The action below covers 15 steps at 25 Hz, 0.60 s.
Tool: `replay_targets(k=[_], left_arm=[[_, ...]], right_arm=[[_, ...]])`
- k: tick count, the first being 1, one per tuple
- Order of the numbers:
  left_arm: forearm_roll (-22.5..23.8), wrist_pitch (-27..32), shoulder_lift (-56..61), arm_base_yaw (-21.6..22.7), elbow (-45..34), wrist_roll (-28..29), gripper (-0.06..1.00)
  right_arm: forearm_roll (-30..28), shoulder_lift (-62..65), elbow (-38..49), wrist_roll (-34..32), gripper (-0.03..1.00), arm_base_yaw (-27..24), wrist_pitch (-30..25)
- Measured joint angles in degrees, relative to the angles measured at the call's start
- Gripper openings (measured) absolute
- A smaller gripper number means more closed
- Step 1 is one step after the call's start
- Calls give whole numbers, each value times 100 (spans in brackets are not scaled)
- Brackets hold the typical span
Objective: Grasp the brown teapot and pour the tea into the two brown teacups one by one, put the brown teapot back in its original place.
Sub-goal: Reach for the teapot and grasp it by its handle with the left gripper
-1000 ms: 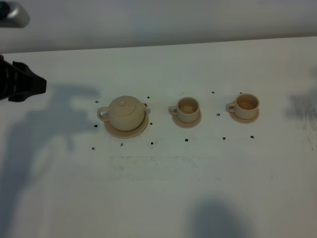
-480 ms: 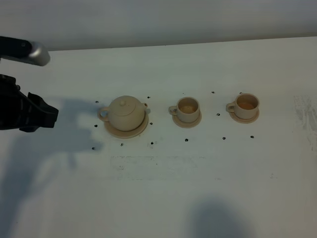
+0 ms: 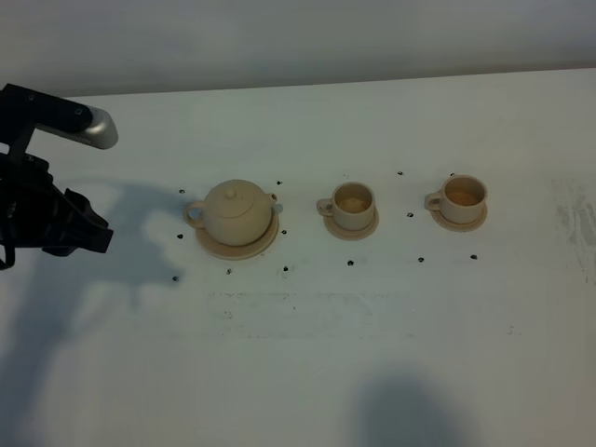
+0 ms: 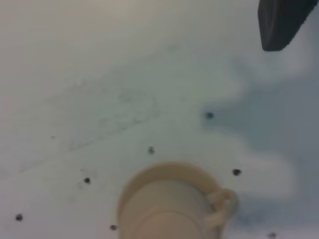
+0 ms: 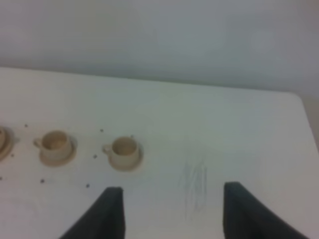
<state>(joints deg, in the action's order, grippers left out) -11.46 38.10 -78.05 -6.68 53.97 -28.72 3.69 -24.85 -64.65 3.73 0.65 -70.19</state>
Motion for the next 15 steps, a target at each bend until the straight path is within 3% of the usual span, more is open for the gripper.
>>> replay_targets(k=[9,15], left_arm=[[445,-71,0,-2,153,10,41],[567,-120,0,-7,247,10,41]], right_arm=[[80,1605,1938,-137,45,0,8],[137,2493,2974,-66,45,0,631]])
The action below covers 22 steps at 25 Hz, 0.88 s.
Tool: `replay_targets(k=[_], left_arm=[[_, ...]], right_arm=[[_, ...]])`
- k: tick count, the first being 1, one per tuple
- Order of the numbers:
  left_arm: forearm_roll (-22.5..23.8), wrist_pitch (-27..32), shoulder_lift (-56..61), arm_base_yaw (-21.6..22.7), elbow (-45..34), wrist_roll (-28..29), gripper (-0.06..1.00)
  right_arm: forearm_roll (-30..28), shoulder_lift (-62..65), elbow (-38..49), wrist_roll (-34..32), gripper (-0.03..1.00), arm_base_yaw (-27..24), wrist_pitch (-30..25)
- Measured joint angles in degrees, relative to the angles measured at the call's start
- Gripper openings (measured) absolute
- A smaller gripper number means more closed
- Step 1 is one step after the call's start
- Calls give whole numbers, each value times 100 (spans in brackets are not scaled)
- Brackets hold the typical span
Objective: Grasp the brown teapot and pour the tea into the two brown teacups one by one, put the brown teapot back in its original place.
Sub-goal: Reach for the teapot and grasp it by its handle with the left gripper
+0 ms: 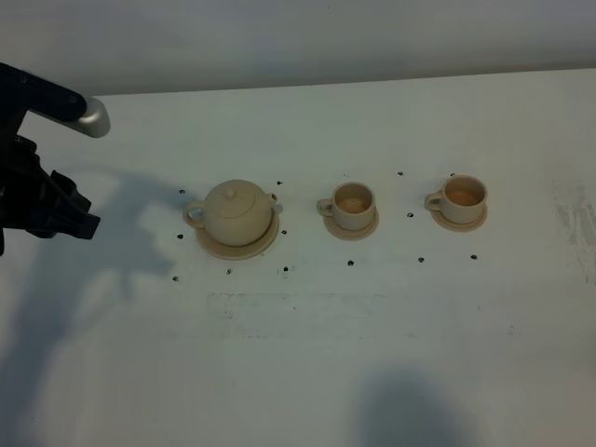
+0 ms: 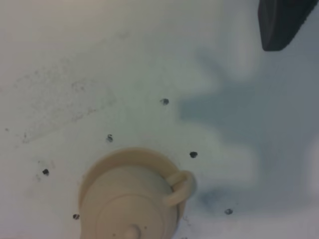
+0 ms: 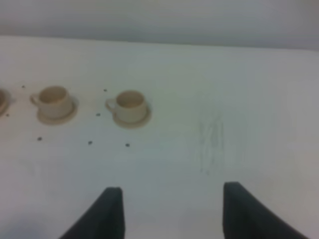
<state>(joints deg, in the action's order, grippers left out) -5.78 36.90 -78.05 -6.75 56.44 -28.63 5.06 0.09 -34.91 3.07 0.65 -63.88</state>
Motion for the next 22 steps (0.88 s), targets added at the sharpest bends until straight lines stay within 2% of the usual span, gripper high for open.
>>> replay_targets(k=[5,14,22], left_arm=[[133,56,0,-11,0,0,41],[244,32,-418,-31,0,-6,41],[436,-518,-901,-31,5,-6,41]], right_arm=[[205,31,488,212,45,9,-11],[328,31,527,365,43,169,-31],[330,31,527,365,36,155,-31]])
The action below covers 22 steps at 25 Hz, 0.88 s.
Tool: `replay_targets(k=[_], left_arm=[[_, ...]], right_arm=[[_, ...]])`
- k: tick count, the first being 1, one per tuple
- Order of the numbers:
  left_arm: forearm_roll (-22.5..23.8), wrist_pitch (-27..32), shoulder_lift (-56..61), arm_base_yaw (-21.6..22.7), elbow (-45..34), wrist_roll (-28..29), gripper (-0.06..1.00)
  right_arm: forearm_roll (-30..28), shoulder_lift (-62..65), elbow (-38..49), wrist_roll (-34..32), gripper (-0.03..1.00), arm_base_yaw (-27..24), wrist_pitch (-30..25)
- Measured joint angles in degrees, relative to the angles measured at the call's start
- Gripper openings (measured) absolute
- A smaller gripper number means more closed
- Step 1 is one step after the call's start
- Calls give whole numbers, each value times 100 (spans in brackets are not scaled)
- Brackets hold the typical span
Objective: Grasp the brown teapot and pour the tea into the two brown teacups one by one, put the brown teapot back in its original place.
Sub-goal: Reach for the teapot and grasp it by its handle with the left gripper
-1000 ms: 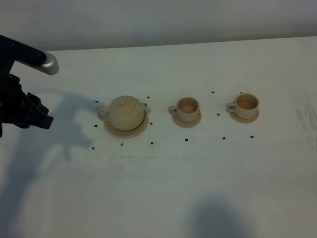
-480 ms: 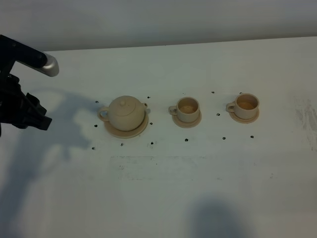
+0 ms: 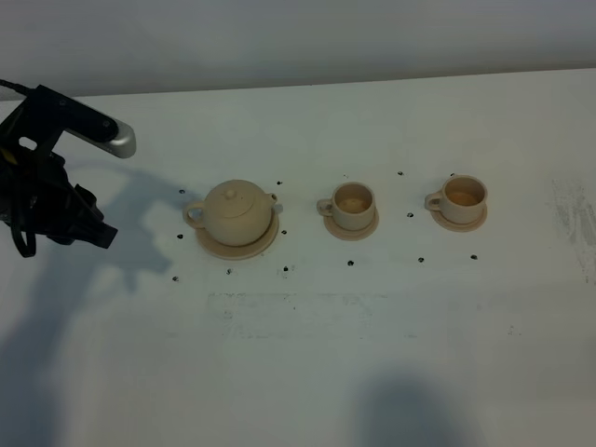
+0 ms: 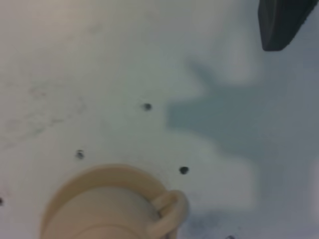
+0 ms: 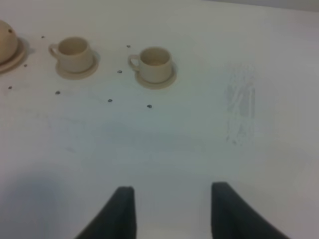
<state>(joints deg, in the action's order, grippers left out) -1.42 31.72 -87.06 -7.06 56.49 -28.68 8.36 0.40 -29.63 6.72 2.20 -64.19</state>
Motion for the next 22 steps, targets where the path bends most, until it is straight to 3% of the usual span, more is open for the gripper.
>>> replay_targets(k=[10,22], left_arm=[[104,-84,-486,0,231,48,41],[142,647,-1203,0,863,62,41]], right_arm=[[118,0,0,0,26,-1064,5],[124,0,0,0,23,-1132,5]])
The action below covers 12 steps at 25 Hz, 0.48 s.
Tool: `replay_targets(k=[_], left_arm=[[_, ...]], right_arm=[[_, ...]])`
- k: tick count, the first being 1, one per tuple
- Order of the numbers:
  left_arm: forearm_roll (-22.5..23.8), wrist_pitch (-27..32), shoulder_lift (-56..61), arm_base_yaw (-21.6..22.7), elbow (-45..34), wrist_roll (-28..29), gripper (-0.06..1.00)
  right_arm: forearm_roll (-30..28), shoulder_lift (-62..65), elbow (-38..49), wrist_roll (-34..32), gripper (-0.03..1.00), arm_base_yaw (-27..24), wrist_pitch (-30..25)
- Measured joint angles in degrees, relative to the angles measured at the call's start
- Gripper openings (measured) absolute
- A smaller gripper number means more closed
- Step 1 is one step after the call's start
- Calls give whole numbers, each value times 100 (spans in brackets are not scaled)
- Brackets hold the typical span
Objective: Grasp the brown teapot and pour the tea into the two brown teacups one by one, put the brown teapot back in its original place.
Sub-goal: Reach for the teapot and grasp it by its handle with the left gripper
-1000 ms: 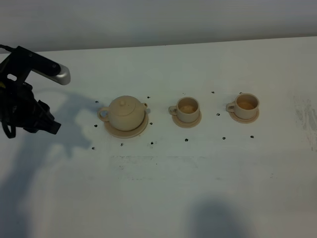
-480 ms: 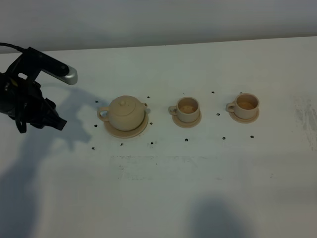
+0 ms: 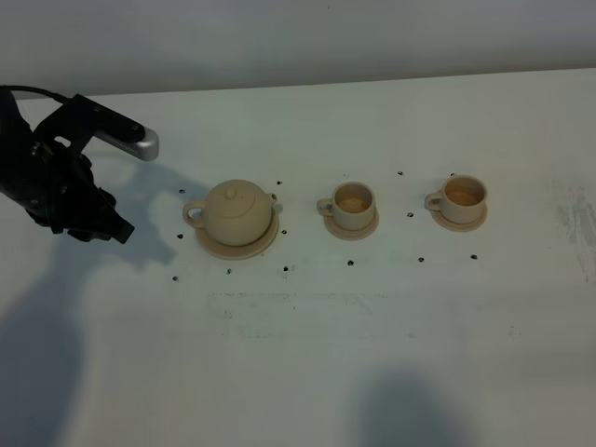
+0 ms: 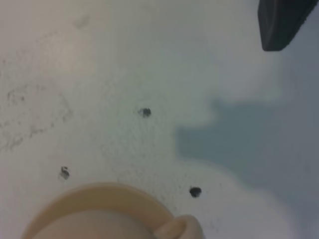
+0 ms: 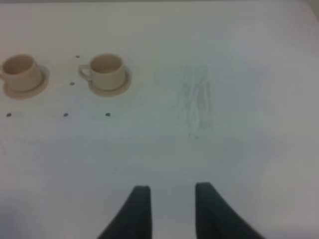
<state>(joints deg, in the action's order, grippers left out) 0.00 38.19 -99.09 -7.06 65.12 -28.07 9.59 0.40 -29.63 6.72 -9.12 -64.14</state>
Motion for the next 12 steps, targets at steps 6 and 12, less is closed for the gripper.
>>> replay_targets(k=[6,12], left_arm=[[507,-131,-76,29,58,-50,41],[1162,-156,-321,-64,99,101,41]], right_arm=[[4,0,0,2,23,0,0],[4,0,0,2,23,0,0]])
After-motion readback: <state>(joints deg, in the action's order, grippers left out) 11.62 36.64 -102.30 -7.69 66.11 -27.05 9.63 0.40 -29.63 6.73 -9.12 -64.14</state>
